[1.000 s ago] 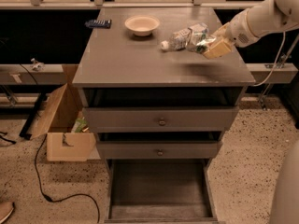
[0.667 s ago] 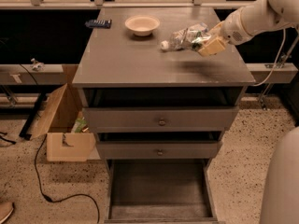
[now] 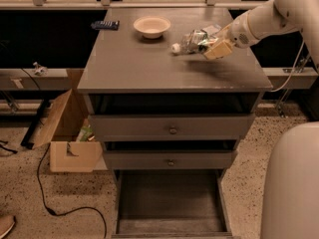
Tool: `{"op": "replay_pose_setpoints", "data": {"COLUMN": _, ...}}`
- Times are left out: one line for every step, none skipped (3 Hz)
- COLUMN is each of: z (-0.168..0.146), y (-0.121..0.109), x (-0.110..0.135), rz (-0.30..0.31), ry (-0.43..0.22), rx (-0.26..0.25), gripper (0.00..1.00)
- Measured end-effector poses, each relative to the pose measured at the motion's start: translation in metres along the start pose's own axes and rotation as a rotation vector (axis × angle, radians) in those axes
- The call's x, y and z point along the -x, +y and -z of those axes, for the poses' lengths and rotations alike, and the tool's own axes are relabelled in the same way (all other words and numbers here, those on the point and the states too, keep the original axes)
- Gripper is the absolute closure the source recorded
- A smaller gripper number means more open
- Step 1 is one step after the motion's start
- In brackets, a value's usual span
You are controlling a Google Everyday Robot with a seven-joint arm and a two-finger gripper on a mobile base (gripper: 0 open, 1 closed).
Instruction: Pick 7up can from bottom drawer and place on counter
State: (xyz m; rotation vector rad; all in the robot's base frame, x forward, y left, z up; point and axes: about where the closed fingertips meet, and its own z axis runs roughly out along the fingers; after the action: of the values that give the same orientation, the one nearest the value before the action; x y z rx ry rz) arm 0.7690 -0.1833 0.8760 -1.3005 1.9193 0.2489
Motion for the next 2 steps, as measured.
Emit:
{"op": "replay_pose_setpoints", "data": {"z": -0.0099, "y": -0.0018, "x": -0.0007, "rz": -0.011, "ry": -0.016, "rx": 0.013, "gripper": 0.00}}
{"op": "replay_pose_setpoints", "data": {"z": -0.0103, "y": -0.0035, "x": -0.0007, "rz": -0.010, "ry": -0.030, "rx": 0.017, "gripper": 0.00}}
